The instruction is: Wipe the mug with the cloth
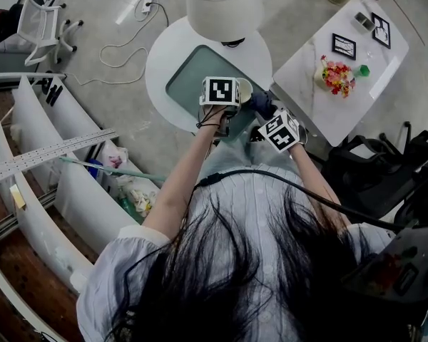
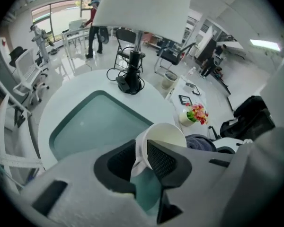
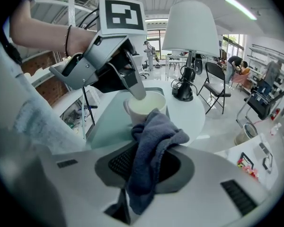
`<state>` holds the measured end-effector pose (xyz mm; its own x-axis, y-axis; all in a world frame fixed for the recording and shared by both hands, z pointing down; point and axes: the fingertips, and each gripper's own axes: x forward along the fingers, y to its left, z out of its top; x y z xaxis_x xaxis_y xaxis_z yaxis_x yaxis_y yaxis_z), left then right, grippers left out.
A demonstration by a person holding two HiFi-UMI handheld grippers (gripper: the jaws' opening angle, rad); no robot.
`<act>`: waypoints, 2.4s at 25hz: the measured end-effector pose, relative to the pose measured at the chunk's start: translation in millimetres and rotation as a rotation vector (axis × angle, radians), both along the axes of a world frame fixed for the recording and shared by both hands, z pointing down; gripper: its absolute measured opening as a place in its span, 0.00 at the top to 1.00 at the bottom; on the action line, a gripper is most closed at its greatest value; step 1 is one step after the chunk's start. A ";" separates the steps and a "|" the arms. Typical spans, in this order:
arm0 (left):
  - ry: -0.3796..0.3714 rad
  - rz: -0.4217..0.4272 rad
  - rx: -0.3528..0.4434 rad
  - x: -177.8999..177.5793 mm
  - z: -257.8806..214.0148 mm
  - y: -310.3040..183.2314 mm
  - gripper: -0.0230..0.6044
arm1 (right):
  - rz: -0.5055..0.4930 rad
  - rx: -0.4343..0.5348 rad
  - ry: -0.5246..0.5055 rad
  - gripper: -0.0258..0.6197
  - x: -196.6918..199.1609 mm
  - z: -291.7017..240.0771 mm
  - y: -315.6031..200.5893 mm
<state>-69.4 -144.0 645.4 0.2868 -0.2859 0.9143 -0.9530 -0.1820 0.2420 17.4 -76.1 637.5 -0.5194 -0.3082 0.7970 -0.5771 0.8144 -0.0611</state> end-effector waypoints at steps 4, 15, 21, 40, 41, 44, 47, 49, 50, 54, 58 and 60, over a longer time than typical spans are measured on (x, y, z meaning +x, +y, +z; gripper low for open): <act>-0.023 0.210 0.073 6.1 -17.8 -11.3 0.86 | 0.011 -0.007 -0.010 0.82 -1.1 0.4 -0.3; -0.067 0.950 0.038 36.6 -9.4 -13.3 0.86 | 0.041 -0.024 -0.031 0.82 -2.1 -0.4 0.7; -0.163 1.195 0.022 43.2 7.4 -8.0 0.86 | 0.054 -0.034 -0.031 0.82 -2.3 1.0 2.4; -0.103 0.772 -0.045 41.0 16.6 -21.9 0.88 | 0.088 -0.041 -0.027 0.82 -0.1 3.1 -1.2; -0.100 0.713 -0.054 37.1 17.8 -23.7 0.87 | 0.091 -0.044 -0.028 0.82 0.1 3.4 -1.8; -0.078 0.530 -0.090 22.1 20.1 -25.7 0.88 | 0.095 -0.047 -0.035 0.82 -2.7 3.0 -3.3; -0.043 0.352 -0.118 9.0 15.8 -23.2 0.88 | 0.094 -0.049 -0.045 0.82 -9.3 1.5 -3.0; -0.034 0.227 -0.138 -0.4 10.4 -20.4 0.88 | 0.088 -0.053 -0.051 0.82 -13.3 1.4 -2.9; -0.030 0.173 -0.145 -4.3 8.1 -19.1 0.87 | 0.085 -0.054 -0.054 0.82 -15.0 1.4 -3.4; -0.006 0.037 -0.162 -13.1 7.2 -12.9 0.87 | 0.076 -0.055 -0.060 0.82 -18.8 2.2 -5.2; 0.012 -0.046 -0.166 -18.7 6.3 -8.3 0.87 | 0.070 -0.064 -0.053 0.82 -20.8 3.4 -4.1; 0.021 -0.096 -0.172 -20.4 6.0 -6.8 0.88 | 0.066 -0.066 -0.052 0.82 -21.2 3.4 -4.5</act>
